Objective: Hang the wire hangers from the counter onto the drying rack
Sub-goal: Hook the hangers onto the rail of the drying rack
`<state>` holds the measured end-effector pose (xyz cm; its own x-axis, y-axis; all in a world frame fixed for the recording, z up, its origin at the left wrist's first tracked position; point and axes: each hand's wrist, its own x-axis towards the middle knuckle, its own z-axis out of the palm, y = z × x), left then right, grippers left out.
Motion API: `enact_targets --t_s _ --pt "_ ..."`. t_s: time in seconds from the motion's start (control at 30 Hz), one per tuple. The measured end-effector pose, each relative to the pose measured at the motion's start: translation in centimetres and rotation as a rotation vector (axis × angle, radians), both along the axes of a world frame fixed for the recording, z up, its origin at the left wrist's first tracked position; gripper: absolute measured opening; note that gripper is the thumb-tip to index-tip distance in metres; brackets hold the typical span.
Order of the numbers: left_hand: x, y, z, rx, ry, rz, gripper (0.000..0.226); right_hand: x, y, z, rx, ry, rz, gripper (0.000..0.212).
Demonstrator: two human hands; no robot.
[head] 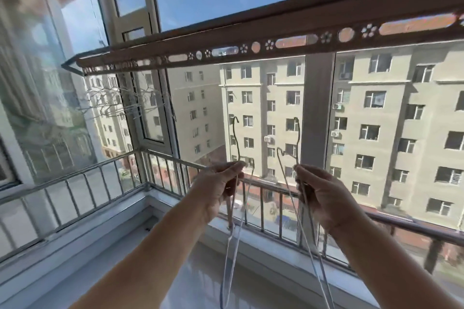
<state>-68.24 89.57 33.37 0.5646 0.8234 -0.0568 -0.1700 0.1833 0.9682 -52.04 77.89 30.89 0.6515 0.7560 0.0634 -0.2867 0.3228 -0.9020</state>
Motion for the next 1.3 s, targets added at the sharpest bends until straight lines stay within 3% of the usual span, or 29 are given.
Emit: enact_targets --t_s 0.67,0.97,1.3 --pt "-1.9 24.3 7.0 0.131 -0.101 0.240 0.011 -1.9 28.6 7.1 0.127 -0.078 0.239 0.006" --pt "-1.0 32.1 10.5 0.215 -0.160 0.162 0.016 -2.8 35.6 10.6 0.178 -0.179 0.176 0.008" --pt "-0.3 39.2 12.6 0.194 -0.179 0.032 0.021 -3.0 40.1 12.6 0.169 -0.180 -0.039 0.008"
